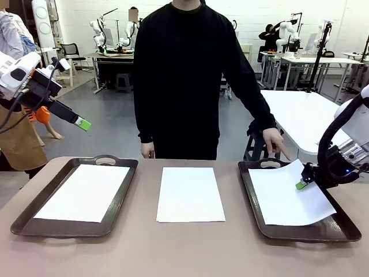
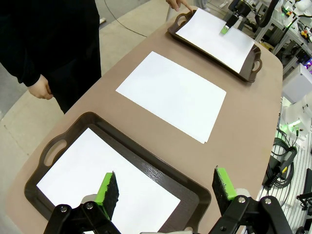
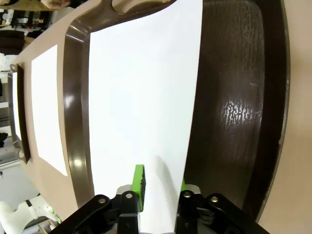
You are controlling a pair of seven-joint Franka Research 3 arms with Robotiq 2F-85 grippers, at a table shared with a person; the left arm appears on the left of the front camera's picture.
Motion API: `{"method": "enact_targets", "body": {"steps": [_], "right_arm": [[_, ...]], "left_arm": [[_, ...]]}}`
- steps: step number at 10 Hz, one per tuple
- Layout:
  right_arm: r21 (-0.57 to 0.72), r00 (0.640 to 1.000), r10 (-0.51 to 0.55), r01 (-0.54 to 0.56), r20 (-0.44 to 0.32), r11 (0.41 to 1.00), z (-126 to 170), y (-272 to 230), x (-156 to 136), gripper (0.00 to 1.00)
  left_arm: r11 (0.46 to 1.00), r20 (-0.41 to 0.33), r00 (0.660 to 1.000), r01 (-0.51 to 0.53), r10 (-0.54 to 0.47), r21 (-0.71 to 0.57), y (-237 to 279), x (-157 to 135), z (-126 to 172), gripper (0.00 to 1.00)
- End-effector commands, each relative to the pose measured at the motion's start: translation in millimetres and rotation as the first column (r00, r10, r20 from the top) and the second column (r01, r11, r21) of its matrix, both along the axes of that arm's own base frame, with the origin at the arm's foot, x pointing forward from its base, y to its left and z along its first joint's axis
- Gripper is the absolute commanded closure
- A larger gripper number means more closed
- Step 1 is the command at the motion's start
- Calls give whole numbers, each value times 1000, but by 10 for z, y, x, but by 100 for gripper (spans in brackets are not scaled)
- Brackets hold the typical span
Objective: Sort the A4 documents.
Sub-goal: Place the A4 Paper in the designated Handle tray.
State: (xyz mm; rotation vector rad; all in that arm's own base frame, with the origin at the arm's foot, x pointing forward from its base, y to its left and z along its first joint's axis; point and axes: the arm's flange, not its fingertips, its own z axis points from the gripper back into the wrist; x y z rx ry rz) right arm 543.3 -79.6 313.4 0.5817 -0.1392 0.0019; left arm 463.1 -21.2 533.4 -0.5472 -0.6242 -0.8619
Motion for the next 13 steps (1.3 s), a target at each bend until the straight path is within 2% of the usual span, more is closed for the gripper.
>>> {"method": "enact_targets", "body": {"steps": [1, 4, 6, 9, 11, 12, 13], "right_arm": [[-83, 1000, 5, -5, -3, 997, 57, 54, -19, 46], [-178, 999, 34, -27, 37, 984, 172, 112, -27, 15], [-224, 998, 41, -29, 51, 974, 264, 117, -36, 0], [-233, 997, 48, -35, 53, 972, 320, 131, -27, 0], [-202, 999, 46, -42, 13, 978, 311, 169, -26, 0], [-201, 996, 67, -53, 65, 978, 326, 93, 19, 0], [-201, 996, 67, -53, 65, 978, 326, 93, 19, 0]], "left_arm": [[1000, 3, 1000, 4, -4, 7, -7, -5, 2, 0], [1000, 3, 1000, 4, -4, 7, -7, -5, 2, 0], [1000, 3, 1000, 4, -4, 7, -7, -5, 2, 0], [1000, 3, 1000, 4, -4, 7, -7, -5, 2, 0], [1000, 3, 1000, 4, -4, 7, -7, -5, 2, 0], [1000, 3, 1000, 4, -4, 7, -7, -5, 2, 0], [1000, 3, 1000, 4, -4, 7, -7, -5, 2, 0]]}}
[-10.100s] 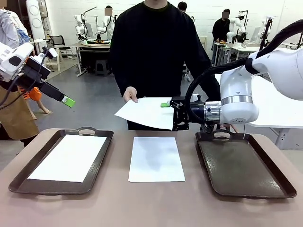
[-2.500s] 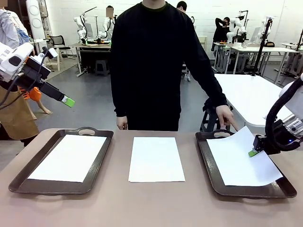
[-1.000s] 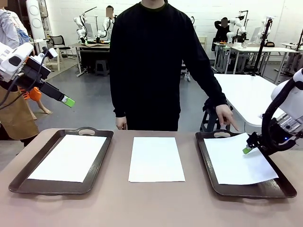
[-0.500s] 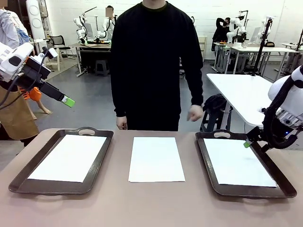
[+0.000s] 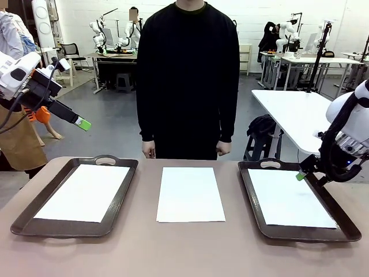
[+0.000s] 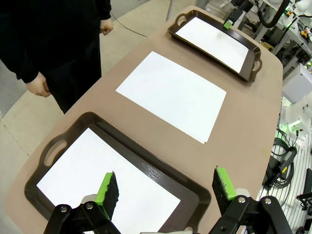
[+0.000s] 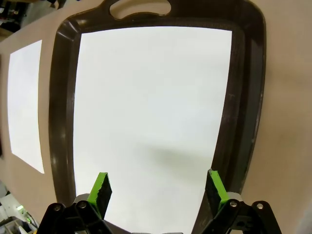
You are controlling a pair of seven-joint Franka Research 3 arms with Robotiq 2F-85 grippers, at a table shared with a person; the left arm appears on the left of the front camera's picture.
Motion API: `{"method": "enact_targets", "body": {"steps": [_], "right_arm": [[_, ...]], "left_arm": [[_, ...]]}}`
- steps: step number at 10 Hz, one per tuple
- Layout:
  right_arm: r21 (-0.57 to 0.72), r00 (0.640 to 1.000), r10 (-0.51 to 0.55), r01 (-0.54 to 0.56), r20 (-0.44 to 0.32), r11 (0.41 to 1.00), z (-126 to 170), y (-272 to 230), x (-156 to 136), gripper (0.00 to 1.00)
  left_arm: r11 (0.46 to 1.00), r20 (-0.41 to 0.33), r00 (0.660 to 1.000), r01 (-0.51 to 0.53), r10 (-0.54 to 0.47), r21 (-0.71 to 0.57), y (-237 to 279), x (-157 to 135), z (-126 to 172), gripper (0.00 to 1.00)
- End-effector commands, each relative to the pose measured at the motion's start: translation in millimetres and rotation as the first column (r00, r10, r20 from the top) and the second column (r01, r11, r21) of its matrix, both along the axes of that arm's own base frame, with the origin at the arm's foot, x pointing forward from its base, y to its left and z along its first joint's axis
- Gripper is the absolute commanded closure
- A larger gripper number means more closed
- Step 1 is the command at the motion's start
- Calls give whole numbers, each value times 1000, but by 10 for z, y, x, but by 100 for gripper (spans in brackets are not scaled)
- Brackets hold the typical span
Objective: Sort the A4 documents.
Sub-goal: Place the A4 Paper in the designated Handle tray, then receive the A4 Paper.
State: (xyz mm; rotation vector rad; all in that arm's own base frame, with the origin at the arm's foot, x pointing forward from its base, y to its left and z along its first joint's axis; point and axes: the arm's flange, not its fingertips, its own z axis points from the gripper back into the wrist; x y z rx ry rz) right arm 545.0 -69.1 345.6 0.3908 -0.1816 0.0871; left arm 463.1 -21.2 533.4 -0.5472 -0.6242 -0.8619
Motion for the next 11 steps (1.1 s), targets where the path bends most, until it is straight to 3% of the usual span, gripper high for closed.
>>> {"method": "enact_targets", "body": {"steps": [1, 11], "right_arm": [[-5, 1000, 5, -5, 9, 1000, 3, -12, 2, 0], [-5, 1000, 5, -5, 9, 1000, 3, -12, 2, 0]], "left_arm": [[1000, 3, 1000, 4, -4, 7, -6, -5, 2, 0], [1000, 3, 1000, 4, -4, 7, -6, -5, 2, 0]]}}
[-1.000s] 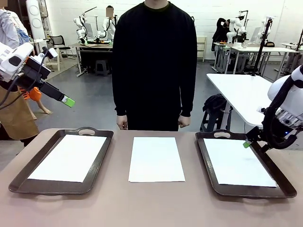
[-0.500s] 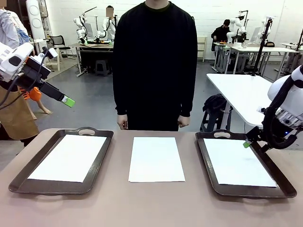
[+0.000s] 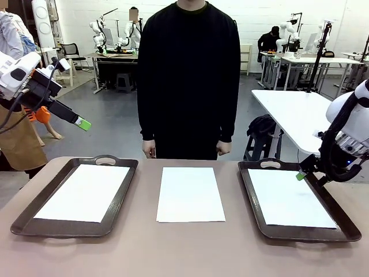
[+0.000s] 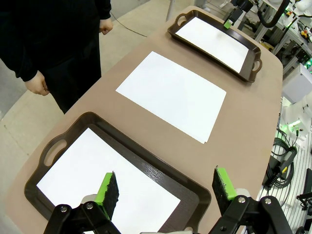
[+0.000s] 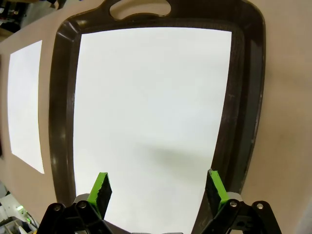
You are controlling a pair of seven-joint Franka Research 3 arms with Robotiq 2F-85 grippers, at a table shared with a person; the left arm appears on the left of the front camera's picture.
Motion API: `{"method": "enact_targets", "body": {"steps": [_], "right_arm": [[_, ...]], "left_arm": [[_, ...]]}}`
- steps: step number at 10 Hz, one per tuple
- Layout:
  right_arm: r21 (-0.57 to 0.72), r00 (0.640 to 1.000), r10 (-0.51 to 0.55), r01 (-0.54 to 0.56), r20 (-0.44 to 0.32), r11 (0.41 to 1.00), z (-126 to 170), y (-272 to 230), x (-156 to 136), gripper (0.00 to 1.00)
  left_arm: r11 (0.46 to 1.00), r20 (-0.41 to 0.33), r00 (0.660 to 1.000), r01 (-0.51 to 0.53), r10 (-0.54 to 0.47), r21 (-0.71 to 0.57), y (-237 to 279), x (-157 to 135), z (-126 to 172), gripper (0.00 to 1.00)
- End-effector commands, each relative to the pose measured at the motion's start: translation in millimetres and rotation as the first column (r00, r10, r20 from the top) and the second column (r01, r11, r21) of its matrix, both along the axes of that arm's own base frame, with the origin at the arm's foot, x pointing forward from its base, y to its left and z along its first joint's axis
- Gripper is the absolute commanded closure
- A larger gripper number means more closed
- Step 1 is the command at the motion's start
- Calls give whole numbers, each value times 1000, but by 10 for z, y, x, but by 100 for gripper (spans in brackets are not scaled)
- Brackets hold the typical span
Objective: Sort the A4 documents.
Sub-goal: Receive the A4 Paper.
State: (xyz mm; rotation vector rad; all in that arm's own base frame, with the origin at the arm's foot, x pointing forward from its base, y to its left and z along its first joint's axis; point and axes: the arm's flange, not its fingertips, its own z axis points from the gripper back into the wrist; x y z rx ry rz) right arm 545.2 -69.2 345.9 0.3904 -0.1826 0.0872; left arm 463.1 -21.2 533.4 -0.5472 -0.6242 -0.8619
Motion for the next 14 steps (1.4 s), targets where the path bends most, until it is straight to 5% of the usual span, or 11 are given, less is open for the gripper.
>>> {"method": "enact_targets", "body": {"steps": [1, 2, 3, 5, 7, 10, 12, 14], "right_arm": [[-5, 1000, 6, -6, 8, 1000, 0, -11, 0, 0], [0, 1000, 0, 0, 0, 1000, 0, 0, 0, 0], [-59, 979, 79, -69, 189, 996, 408, 143, -106, 0], [-112, 839, 309, -291, 447, 950, 1166, 524, -437, 0], [-64, 721, 474, -516, 506, 854, 1508, 749, -712, 0], [-74, 551, 626, -715, 552, 695, 1959, 947, -982, 0], [-106, 509, 671, -749, 538, 654, 2025, 1034, -980, 0], [-93, 513, 679, -759, 525, 644, 2028, 1103, -923, 0]], "left_arm": [[1000, 3, 1000, 4, -4, 7, -6, -5, 2, 0], [1000, 3, 1000, 4, -4, 7, -6, -5, 2, 0], [1000, 3, 1000, 4, -4, 7, -6, -5, 2, 0], [1000, 3, 1000, 4, -4, 7, -6, -5, 2, 0], [1000, 3, 1000, 4, -4, 7, -6, -5, 2, 0], [1000, 3, 1000, 4, -4, 7, -6, -5, 2, 0], [1000, 3, 1000, 4, -4, 7, -6, -5, 2, 0], [1000, 3, 1000, 4, -4, 7, -6, -5, 2, 0]]}}
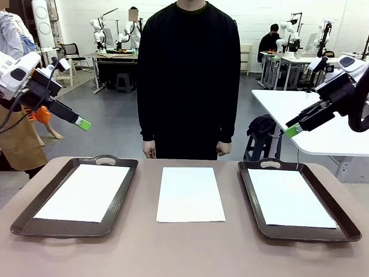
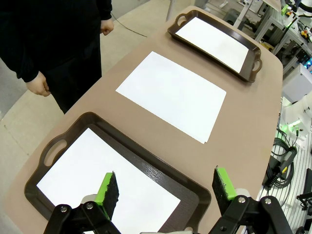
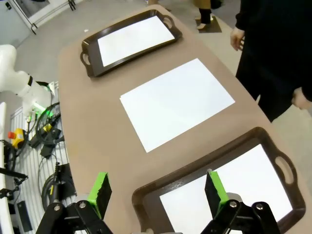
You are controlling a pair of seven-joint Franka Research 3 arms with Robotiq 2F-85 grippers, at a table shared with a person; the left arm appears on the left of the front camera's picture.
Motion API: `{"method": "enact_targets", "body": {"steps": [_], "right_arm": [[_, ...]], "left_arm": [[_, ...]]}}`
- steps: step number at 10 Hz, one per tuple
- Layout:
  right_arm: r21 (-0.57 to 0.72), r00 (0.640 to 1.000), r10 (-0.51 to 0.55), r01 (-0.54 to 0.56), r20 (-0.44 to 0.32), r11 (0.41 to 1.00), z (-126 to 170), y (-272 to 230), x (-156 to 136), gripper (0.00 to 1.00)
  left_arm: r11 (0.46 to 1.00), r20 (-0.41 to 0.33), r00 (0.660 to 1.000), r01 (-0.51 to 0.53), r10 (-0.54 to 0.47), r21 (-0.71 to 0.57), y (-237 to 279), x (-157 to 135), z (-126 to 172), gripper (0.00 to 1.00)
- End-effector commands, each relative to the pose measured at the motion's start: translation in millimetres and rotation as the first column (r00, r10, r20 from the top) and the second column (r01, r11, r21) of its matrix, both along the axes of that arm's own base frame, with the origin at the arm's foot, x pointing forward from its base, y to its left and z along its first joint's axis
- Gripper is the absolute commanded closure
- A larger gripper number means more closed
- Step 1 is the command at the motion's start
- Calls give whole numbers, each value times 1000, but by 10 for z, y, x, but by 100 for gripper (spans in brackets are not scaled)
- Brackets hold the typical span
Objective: Sort the A4 documents.
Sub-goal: Receive the A4 Paper.
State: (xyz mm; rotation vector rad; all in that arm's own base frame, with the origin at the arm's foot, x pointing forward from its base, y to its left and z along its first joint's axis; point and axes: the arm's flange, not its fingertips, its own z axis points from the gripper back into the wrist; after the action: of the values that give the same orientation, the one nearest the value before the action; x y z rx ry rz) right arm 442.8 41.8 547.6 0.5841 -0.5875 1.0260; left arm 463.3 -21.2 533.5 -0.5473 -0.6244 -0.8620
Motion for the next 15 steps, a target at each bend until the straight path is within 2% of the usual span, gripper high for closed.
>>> {"method": "enact_targets", "body": {"steps": [1, 5, 6, 7, 15], "right_arm": [[-38, 999, 37, -38, -29, 999, 22, 21, 142, 0], [-32, 998, 36, -37, -45, 999, 16, 16, 184, 0], [-13, 1000, 0, 0, -23, 1000, 15, -5, 195, 0], [-23, 999, 33, -34, -32, 999, -14, 25, 172, 0], [-23, 999, 33, -34, -32, 999, -14, 25, 172, 0]], "left_arm": [[1000, 2, 1000, 4, -4, 7, -7, -6, 1, 0], [1000, 2, 1000, 4, -4, 7, -7, -6, 1, 0], [1000, 2, 1000, 4, -4, 7, -7, -6, 1, 0], [1000, 2, 1000, 4, -4, 7, -7, -6, 1, 0], [1000, 2, 1000, 4, -4, 7, -7, -6, 1, 0]]}}
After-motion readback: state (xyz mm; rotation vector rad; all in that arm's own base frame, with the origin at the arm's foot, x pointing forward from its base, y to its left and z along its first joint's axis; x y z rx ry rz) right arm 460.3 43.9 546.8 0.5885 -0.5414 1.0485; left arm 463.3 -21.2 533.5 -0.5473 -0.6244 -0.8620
